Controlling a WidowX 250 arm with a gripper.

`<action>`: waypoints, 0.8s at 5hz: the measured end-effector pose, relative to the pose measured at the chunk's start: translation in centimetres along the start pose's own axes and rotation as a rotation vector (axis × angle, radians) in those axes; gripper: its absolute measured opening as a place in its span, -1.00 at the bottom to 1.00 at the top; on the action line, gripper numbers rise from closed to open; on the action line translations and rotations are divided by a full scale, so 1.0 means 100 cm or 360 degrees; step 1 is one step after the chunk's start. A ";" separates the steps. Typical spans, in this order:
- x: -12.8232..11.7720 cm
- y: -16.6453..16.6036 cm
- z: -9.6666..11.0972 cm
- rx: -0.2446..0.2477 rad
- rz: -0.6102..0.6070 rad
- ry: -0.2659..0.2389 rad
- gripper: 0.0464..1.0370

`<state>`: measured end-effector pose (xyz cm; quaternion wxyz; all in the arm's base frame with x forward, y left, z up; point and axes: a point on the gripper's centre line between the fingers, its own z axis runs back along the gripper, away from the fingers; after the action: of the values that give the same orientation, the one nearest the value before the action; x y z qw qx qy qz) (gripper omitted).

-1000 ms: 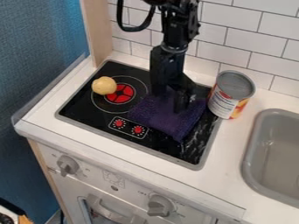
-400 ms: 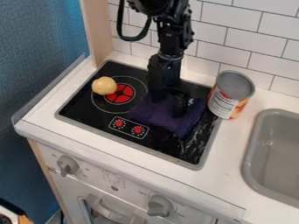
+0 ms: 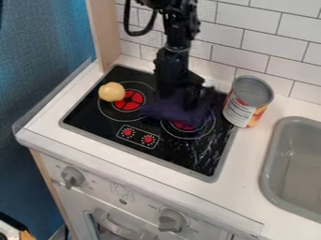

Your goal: Moved the violet towel on top of the left burner

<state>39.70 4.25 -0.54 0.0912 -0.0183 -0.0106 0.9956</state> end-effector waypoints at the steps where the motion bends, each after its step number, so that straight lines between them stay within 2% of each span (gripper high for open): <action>1: 0.002 -0.026 0.001 -0.0031 0.0145 -0.0008 0.92; 2: 0.014 -0.058 0.003 -0.0086 0.0323 -0.0030 0.92; 4: 0.029 -0.093 0.004 -0.0117 0.0536 -0.0052 0.92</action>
<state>38.56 13.89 -0.02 -0.0777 -0.0069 -0.0451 0.9959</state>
